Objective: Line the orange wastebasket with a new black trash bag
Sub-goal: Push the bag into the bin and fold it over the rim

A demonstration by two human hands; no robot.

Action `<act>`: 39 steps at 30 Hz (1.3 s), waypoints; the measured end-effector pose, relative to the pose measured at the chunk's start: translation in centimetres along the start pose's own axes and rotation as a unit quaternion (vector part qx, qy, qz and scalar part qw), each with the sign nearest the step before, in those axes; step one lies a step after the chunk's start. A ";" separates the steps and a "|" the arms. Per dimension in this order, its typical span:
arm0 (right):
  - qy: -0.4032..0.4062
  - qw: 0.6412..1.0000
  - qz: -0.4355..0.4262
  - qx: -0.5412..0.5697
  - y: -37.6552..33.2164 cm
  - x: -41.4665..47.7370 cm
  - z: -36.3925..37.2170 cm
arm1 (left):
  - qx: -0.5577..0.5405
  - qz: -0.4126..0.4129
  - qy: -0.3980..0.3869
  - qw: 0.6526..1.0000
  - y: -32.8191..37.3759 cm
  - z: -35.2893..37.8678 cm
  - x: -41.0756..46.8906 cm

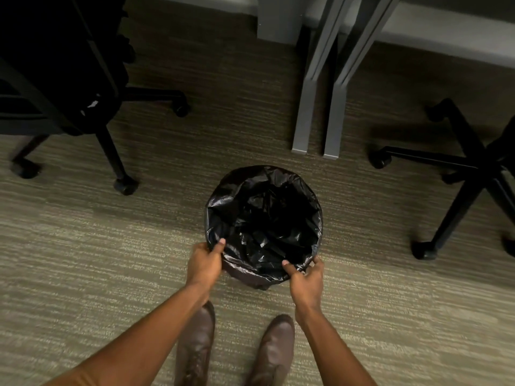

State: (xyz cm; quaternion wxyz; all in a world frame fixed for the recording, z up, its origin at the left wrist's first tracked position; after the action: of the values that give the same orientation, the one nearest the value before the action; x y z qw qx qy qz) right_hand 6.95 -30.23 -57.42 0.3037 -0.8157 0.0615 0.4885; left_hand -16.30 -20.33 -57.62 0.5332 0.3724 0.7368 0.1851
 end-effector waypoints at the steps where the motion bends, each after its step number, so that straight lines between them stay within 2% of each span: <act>1: 0.011 0.999 -0.015 -0.026 -0.3 -0.2 -0.3 | 0.072 0.027 0.014 0.997 0.7 -0.6 0.0; 3: 0.080 0.984 -0.088 -0.136 -1.6 -0.9 -1.1 | 0.216 0.123 0.045 0.968 2.6 -1.7 -0.1; 4: 0.122 0.962 -0.143 -0.197 -2.6 -1.4 -1.4 | 0.296 0.201 0.045 0.933 3.9 -2.0 -0.2; 6: 0.188 0.898 -0.269 -0.294 -4.9 -2.5 -1.5 | 0.424 0.364 0.019 0.829 6.1 -1.8 -0.3; 7: 0.202 0.868 -0.318 -0.322 -6.2 -2.8 -1.2 | 0.451 0.418 0.003 0.788 6.9 -1.5 -0.1; 8: 0.205 0.847 -0.353 -0.342 -7.4 -2.9 -0.7 | 0.457 0.446 -0.011 0.770 7.5 -1.2 0.3; 9: 0.199 0.830 -0.380 -0.358 -8.6 -3.0 -0.2 | 0.451 0.458 -0.021 0.766 8.2 -0.9 0.9; 11: 0.179 0.787 -0.434 -0.401 -11.0 -3.0 1.4 | 0.449 0.460 -0.034 0.766 9.9 -0.3 2.3; 14: 0.137 0.696 -0.519 -0.477 -14.5 -2.7 4.8 | 0.457 0.453 -0.038 0.764 12.4 0.4 4.6; 16: 0.112 0.642 -0.558 -0.514 -16.4 -2.6 7.4 | 0.423 0.424 -0.039 0.800 13.4 0.6 6.1; 18: 0.088 0.606 -0.575 -0.543 -18.1 -2.2 9.8 | 0.398 0.393 -0.045 0.828 13.9 1.0 7.1; 22: 0.032 0.548 -0.597 -0.586 -19.9 -1.1 13.5 | 0.377 0.367 -0.051 0.849 13.4 1.3 8.9; 25: -0.003 0.524 -0.592 -0.612 -20.3 -0.1 15.3 | 0.348 0.359 -0.041 0.865 12.5 1.2 9.8; 30: -0.028 0.505 -0.551 -0.663 -21.5 2.1 16.9 | 0.333 0.365 -0.052 0.868 11.1 1.1 10.0; 35: -0.062 0.551 -0.544 -0.629 -22.6 3.3 16.5 | 0.326 0.345 -0.062 0.878 10.2 1.0 10.1; 39: -0.062 0.557 -0.547 -0.622 -23.3 4.0 16.6 | 0.320 0.335 -0.050 0.885 9.9 0.8 10.5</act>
State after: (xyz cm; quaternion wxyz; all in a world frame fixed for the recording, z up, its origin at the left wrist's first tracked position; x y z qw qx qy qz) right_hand 5.61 -1.41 -56.24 -0.0675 -0.6466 -0.7344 0.1949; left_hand -13.65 -6.15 -58.06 0.3272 0.7564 0.5596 0.0877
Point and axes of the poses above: each hand's wrist, its own x-axis towards the middle knuckle, its own z-axis out of the palm, y = z × x, the point moved 5 cm from there along x, towards the middle knuckle, and after that the axes turned 14 degrees about z, right-handed, at the moved point
